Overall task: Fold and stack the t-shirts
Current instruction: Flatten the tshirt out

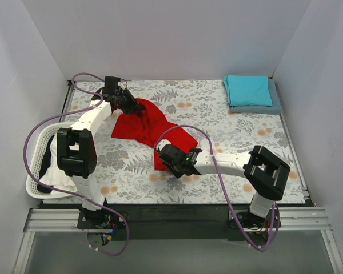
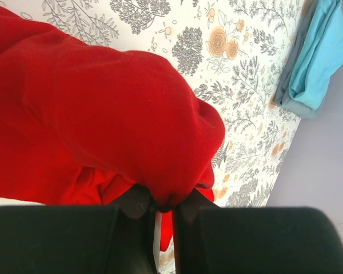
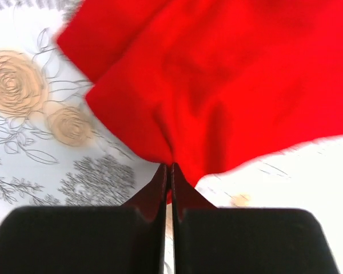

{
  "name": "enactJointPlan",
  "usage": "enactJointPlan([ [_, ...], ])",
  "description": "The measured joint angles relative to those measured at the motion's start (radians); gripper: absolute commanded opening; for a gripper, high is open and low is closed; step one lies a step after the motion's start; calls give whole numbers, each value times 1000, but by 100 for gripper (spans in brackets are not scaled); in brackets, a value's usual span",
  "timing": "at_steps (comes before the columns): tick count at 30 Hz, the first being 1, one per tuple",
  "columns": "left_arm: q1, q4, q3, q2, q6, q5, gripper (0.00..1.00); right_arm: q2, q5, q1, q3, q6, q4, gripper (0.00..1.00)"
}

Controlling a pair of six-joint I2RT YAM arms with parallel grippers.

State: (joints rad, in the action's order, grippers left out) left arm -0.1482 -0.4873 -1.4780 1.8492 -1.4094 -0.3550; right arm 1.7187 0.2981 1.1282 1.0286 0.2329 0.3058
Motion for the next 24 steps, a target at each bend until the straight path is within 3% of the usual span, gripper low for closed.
enactJointPlan([
  [6,21,-42,0,-50,25,57,0,-171,169,-12,194,-18,211,1],
  [13,64,-100,0,-224,50,180,0,-495,330,-33,473,-80,249,1],
  [24,101,-161,-35,-544,64,413,0,-592,278,-33,710,-138,307,1],
])
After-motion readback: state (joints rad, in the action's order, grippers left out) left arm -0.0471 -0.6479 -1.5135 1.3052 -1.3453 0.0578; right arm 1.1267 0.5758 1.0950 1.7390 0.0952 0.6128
